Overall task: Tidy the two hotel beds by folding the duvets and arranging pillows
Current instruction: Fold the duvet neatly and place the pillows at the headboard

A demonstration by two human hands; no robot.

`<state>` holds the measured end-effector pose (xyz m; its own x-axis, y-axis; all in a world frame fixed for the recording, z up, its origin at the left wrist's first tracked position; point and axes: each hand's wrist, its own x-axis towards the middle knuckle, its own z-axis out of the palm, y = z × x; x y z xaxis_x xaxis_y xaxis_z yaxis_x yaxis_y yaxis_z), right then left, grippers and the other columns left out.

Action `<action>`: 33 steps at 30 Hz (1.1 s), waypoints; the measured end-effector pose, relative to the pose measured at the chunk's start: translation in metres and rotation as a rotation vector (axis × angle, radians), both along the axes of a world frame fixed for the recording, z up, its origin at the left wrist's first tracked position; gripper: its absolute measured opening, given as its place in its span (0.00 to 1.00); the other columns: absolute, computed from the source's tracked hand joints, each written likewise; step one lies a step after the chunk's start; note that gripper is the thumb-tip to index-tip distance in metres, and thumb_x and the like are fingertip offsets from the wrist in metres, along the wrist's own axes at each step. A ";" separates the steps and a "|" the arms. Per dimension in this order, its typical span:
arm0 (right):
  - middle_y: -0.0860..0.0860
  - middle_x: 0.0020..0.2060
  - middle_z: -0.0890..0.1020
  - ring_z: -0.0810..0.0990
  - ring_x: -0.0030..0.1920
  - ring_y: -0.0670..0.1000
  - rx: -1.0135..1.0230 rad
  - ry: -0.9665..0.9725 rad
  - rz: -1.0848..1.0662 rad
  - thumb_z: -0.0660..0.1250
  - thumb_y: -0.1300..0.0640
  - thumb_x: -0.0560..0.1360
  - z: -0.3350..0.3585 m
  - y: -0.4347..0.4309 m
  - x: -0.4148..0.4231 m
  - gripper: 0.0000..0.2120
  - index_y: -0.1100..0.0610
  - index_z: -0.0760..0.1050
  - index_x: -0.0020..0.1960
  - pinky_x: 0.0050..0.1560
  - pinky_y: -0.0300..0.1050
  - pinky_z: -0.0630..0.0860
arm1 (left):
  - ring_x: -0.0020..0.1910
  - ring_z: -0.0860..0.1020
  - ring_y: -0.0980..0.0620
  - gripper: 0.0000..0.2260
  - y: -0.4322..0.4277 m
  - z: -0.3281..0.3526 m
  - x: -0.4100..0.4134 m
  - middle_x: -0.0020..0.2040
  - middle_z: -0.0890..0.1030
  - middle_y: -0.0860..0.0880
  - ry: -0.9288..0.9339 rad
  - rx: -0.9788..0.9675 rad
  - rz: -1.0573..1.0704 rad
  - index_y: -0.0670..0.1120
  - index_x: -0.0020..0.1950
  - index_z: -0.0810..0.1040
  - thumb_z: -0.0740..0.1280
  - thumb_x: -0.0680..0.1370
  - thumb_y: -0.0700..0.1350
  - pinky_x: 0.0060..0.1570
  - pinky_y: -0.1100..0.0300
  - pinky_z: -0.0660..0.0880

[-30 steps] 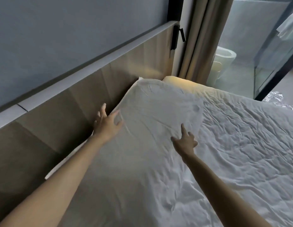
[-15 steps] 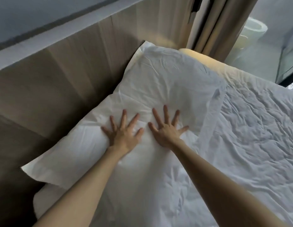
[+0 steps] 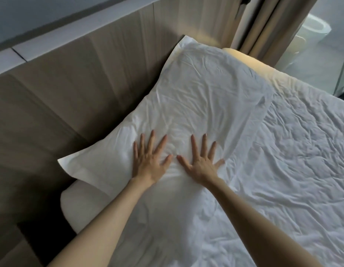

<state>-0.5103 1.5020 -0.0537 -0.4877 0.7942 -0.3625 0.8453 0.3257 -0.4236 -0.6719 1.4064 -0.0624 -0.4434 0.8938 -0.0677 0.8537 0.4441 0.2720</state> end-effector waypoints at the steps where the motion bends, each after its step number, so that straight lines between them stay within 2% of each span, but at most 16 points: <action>1: 0.42 0.73 0.26 0.24 0.73 0.58 -0.009 -0.008 0.019 0.51 0.25 0.71 -0.002 -0.015 0.005 0.42 0.35 0.30 0.74 0.66 0.76 0.38 | 0.78 0.43 0.43 0.35 -0.013 0.000 0.005 0.80 0.45 0.50 -0.001 -0.017 -0.004 0.62 0.78 0.46 0.43 0.72 0.70 0.74 0.44 0.39; 4: 0.45 0.75 0.29 0.28 0.74 0.58 -0.034 -0.014 0.068 0.58 0.28 0.72 -0.006 -0.056 0.023 0.45 0.37 0.31 0.75 0.69 0.73 0.47 | 0.78 0.41 0.46 0.36 -0.051 0.003 0.021 0.80 0.42 0.51 -0.027 -0.111 -0.005 0.60 0.78 0.44 0.43 0.72 0.71 0.73 0.45 0.36; 6: 0.48 0.77 0.34 0.33 0.76 0.59 -0.068 -0.002 0.115 0.63 0.34 0.74 -0.002 -0.073 0.037 0.45 0.38 0.35 0.76 0.73 0.65 0.51 | 0.78 0.42 0.48 0.33 -0.073 0.008 0.028 0.80 0.42 0.52 -0.069 -0.173 -0.007 0.59 0.79 0.45 0.51 0.77 0.67 0.74 0.46 0.39; 9: 0.53 0.79 0.52 0.53 0.77 0.59 -0.086 -0.070 0.210 0.67 0.44 0.76 0.022 -0.085 0.053 0.40 0.42 0.46 0.79 0.72 0.53 0.60 | 0.78 0.50 0.48 0.30 -0.104 0.027 0.031 0.80 0.49 0.50 -0.187 -0.237 -0.044 0.55 0.79 0.52 0.60 0.80 0.58 0.75 0.50 0.49; 11: 0.52 0.73 0.69 0.68 0.71 0.56 -0.033 -0.151 0.261 0.66 0.49 0.77 0.042 -0.096 0.059 0.32 0.46 0.58 0.77 0.68 0.51 0.68 | 0.77 0.55 0.49 0.28 -0.129 0.045 0.034 0.79 0.53 0.50 -0.222 -0.295 -0.048 0.53 0.79 0.55 0.60 0.80 0.55 0.75 0.50 0.51; 13: 0.49 0.66 0.77 0.73 0.67 0.54 0.077 -0.204 0.276 0.62 0.49 0.79 0.066 -0.114 0.062 0.24 0.46 0.66 0.74 0.67 0.51 0.68 | 0.77 0.54 0.48 0.27 -0.158 0.065 0.037 0.79 0.54 0.51 -0.199 -0.279 -0.028 0.53 0.79 0.56 0.58 0.81 0.55 0.75 0.48 0.50; 15: 0.48 0.64 0.78 0.74 0.66 0.53 0.186 -0.188 0.291 0.60 0.49 0.80 0.089 -0.140 0.064 0.21 0.46 0.67 0.72 0.65 0.49 0.68 | 0.78 0.51 0.48 0.26 -0.190 0.086 0.042 0.80 0.52 0.51 -0.150 -0.216 -0.006 0.53 0.79 0.55 0.57 0.82 0.55 0.75 0.47 0.48; 18: 0.46 0.66 0.76 0.72 0.66 0.53 0.343 -0.057 0.321 0.60 0.48 0.80 0.125 -0.190 0.068 0.20 0.45 0.68 0.72 0.64 0.47 0.65 | 0.78 0.49 0.49 0.25 -0.241 0.119 0.052 0.80 0.51 0.52 -0.099 -0.121 0.036 0.54 0.79 0.55 0.56 0.82 0.55 0.74 0.45 0.44; 23: 0.45 0.67 0.75 0.71 0.67 0.52 0.499 0.180 0.411 0.62 0.50 0.79 0.176 -0.285 0.075 0.20 0.47 0.70 0.71 0.68 0.49 0.64 | 0.78 0.49 0.49 0.26 -0.331 0.168 0.073 0.79 0.53 0.52 -0.009 0.043 0.068 0.53 0.79 0.56 0.56 0.82 0.55 0.75 0.46 0.50; 26: 0.46 0.65 0.77 0.74 0.65 0.52 0.603 0.259 0.499 0.65 0.51 0.78 0.198 -0.336 0.078 0.19 0.48 0.73 0.69 0.67 0.50 0.66 | 0.78 0.51 0.48 0.25 -0.392 0.193 0.087 0.79 0.55 0.52 0.028 0.092 0.130 0.53 0.79 0.56 0.53 0.82 0.56 0.74 0.47 0.49; 29: 0.47 0.62 0.79 0.77 0.61 0.53 0.686 0.334 0.585 0.69 0.53 0.75 0.216 -0.382 0.078 0.19 0.50 0.75 0.66 0.63 0.52 0.71 | 0.77 0.58 0.46 0.25 -0.454 0.214 0.100 0.77 0.61 0.50 0.075 0.159 0.213 0.51 0.77 0.62 0.51 0.80 0.57 0.73 0.44 0.54; 33: 0.49 0.62 0.79 0.77 0.60 0.53 0.722 0.450 0.739 0.70 0.54 0.74 0.227 -0.440 0.072 0.19 0.51 0.76 0.65 0.62 0.53 0.74 | 0.74 0.64 0.43 0.25 -0.535 0.224 0.113 0.75 0.65 0.48 0.138 0.144 0.348 0.50 0.75 0.66 0.51 0.80 0.57 0.69 0.43 0.64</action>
<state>-0.4387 1.0621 0.1730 -0.8957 0.2087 0.3926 0.1611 0.9753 -0.1510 -0.5585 0.8711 0.1618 -0.7177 0.6844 0.1287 0.6916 0.6789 0.2464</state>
